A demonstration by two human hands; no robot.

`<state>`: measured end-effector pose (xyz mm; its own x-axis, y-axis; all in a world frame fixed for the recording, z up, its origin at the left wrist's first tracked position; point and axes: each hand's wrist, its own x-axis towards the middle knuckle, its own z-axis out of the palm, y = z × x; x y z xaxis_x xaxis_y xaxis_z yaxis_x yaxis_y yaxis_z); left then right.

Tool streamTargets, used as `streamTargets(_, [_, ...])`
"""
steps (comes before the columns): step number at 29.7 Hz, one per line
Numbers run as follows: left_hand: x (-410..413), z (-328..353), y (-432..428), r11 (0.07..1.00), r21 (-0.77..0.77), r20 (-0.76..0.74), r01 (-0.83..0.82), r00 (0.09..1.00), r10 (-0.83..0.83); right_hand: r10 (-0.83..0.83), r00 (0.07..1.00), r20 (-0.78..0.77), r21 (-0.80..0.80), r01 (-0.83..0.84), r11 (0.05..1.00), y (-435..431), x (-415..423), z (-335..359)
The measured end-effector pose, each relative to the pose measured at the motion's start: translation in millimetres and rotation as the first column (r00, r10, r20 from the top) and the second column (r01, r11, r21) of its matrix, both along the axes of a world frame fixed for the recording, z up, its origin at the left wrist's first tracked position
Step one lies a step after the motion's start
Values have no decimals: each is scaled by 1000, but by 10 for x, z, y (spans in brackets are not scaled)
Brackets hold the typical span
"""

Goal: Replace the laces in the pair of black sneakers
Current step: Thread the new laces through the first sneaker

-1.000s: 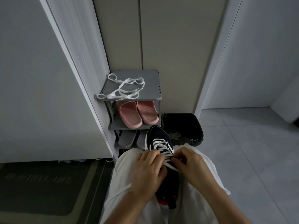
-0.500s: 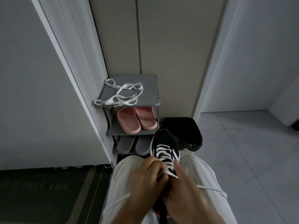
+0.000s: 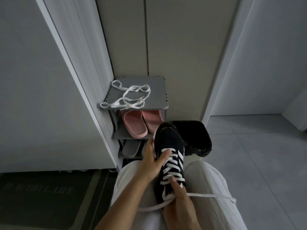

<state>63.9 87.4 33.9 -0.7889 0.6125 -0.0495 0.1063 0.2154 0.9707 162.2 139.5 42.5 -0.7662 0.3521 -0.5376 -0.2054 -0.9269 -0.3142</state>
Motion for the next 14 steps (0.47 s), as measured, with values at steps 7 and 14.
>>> streamTargets(7, [-31, -207, 140, 951, 83, 597, -296, 779, 191, -56, 998, -7, 11, 56, 998, -179, 250, -124])
streamTargets(14, [-161, -112, 216, 978, -1, 569, -209, 804, 173, 36, 999, -6, 14, -36, 999, -123, 225, -152])
